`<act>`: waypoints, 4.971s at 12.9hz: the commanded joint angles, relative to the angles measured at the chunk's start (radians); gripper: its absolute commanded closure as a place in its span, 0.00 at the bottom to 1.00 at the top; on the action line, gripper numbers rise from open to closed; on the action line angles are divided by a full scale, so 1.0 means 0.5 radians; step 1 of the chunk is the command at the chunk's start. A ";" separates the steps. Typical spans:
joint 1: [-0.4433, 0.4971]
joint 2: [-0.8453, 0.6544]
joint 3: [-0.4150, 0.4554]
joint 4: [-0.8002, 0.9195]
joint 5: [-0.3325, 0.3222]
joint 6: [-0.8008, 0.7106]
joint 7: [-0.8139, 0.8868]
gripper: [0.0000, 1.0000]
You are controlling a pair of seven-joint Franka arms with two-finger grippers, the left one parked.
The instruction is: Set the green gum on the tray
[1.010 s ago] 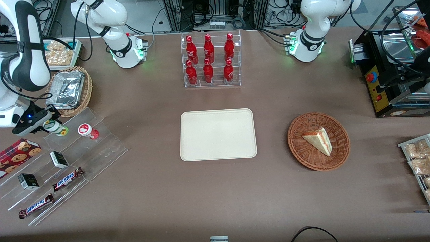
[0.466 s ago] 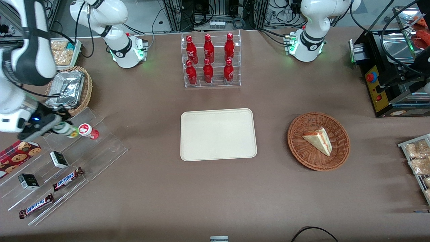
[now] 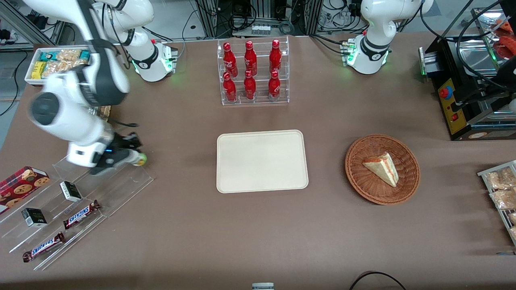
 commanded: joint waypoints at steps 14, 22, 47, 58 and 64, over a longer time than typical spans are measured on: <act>1.066 1.032 -0.025 0.826 0.277 0.398 1.908 1.00; 1.180 1.202 -0.034 0.848 0.213 0.561 2.007 0.61; 0.392 0.490 -0.043 0.814 0.090 -0.417 0.486 0.00; -0.648 0.260 0.294 0.706 0.008 -0.491 0.261 0.00; -0.729 0.006 0.346 0.694 -0.045 -0.877 0.240 0.00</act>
